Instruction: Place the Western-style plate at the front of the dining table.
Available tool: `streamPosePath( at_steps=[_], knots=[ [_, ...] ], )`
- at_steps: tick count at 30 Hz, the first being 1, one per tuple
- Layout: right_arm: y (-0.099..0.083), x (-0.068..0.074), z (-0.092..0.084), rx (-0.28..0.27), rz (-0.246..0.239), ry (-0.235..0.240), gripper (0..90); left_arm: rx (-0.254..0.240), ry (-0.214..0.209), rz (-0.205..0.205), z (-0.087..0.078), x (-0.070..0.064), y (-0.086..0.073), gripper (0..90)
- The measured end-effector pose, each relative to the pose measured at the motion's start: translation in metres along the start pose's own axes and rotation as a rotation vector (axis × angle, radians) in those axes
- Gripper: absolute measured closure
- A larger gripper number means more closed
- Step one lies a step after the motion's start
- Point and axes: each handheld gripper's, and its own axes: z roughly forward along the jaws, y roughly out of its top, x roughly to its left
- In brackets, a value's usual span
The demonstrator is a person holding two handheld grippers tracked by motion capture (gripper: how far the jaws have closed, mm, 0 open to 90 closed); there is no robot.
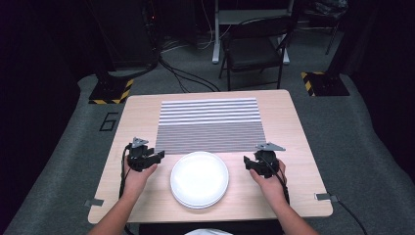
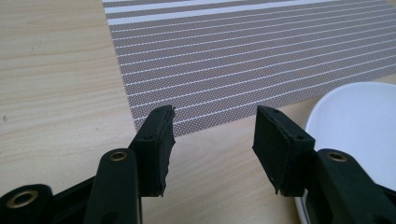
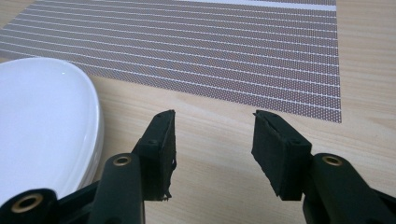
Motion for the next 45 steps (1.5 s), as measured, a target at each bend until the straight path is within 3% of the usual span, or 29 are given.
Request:
streamPosePath(
  at_steps=[7, 15, 22, 31, 45],
  knots=[
    [0.000, 0.006, -0.006, -0.027, 0.008, 0.030, 48.9, -0.009, -0.025, 0.006, -0.007, -0.012, -0.001, 48.8],
    [-0.002, 0.015, -0.010, -0.042, 0.004, 0.063, 48.9, -0.017, -0.065, -0.016, -0.014, -0.017, -0.004, 50.3],
    [-0.005, 0.027, -0.010, -0.046, -0.020, 0.092, 48.3, -0.018, -0.082, -0.016, -0.018, -0.023, -0.011, 50.6],
    [-0.012, 0.042, -0.009, -0.036, -0.030, 0.128, 48.6, 0.021, -0.142, -0.037, -0.016, -0.031, -0.024, 54.5],
    [-0.023, 0.052, 0.000, -0.005, -0.046, 0.154, 48.4, 0.067, -0.188, -0.054, -0.019, -0.040, -0.033, 57.0]
  ],
)
